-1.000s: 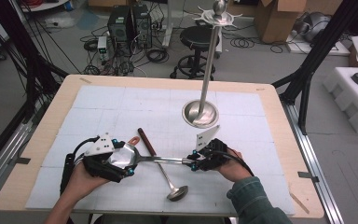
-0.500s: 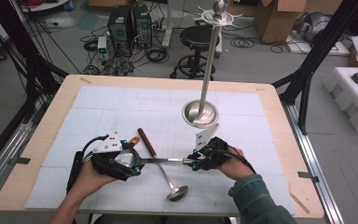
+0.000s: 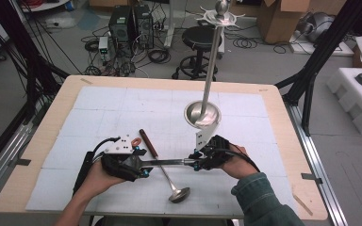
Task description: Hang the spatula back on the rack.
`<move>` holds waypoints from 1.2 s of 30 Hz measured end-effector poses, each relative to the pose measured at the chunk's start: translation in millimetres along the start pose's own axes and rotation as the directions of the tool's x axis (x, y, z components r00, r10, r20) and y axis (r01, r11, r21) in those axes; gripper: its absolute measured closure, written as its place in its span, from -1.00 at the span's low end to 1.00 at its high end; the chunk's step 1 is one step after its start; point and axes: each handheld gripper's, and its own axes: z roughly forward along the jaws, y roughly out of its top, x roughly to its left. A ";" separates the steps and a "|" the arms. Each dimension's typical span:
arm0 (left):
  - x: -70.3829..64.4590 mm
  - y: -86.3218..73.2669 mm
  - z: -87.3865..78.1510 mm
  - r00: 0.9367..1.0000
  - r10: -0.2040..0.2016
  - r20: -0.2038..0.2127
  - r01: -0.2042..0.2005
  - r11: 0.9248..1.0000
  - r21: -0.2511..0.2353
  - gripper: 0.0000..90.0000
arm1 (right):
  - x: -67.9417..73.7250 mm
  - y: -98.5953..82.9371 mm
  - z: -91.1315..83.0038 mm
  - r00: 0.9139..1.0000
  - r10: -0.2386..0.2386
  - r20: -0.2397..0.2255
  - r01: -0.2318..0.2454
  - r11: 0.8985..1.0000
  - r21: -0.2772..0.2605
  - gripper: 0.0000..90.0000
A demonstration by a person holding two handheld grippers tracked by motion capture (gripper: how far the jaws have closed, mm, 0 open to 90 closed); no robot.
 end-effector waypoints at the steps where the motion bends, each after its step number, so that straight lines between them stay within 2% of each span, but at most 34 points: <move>1: 0.2 0.5 1.0 1.000 -0.001 0.006 0.001 1.000 -0.003 -0.27 | 0.2 1.4 -0.7 1.000 -0.004 0.001 0.004 1.000 0.003 0.53; 9: 2.3 0.4 10.6 0.999 -0.004 0.043 0.003 1.000 0.021 -0.10 | 1.5 11.6 -5.3 1.000 -0.025 -0.005 0.025 0.999 0.019 0.53; 12: 3.8 0.1 14.3 0.999 -0.011 0.045 0.010 1.000 0.027 -0.03 | 3.0 14.8 -5.2 0.999 -0.040 -0.014 0.040 0.999 0.022 0.53; 14: 5.0 -0.3 17.8 0.998 -0.017 0.058 0.015 0.999 0.036 -0.01 | 3.9 17.5 -6.6 0.999 -0.045 -0.014 0.045 0.998 0.037 0.53; 22: 3.7 3.1 31.9 0.994 -0.014 0.108 0.008 0.998 0.058 0.12 | 4.6 23.8 -8.1 0.998 -0.058 -0.026 0.059 0.997 0.040 0.53; 24: 2.2 5.1 33.7 0.994 0.009 0.105 -0.014 0.998 0.055 0.18 | 5.1 25.8 -8.4 0.997 -0.068 -0.023 0.069 0.997 0.042 0.54; 32: 3.4 5.4 41.6 0.991 -0.007 0.133 -0.003 0.997 0.074 0.31 | 6.2 31.1 -11.7 0.995 -0.092 -0.026 0.093 0.995 0.042 0.54; 36: 4.0 7.5 44.6 0.989 -0.006 0.145 -0.005 0.997 0.077 0.36 | 5.2 32.6 -11.8 0.996 -0.085 -0.027 0.087 0.995 0.044 0.54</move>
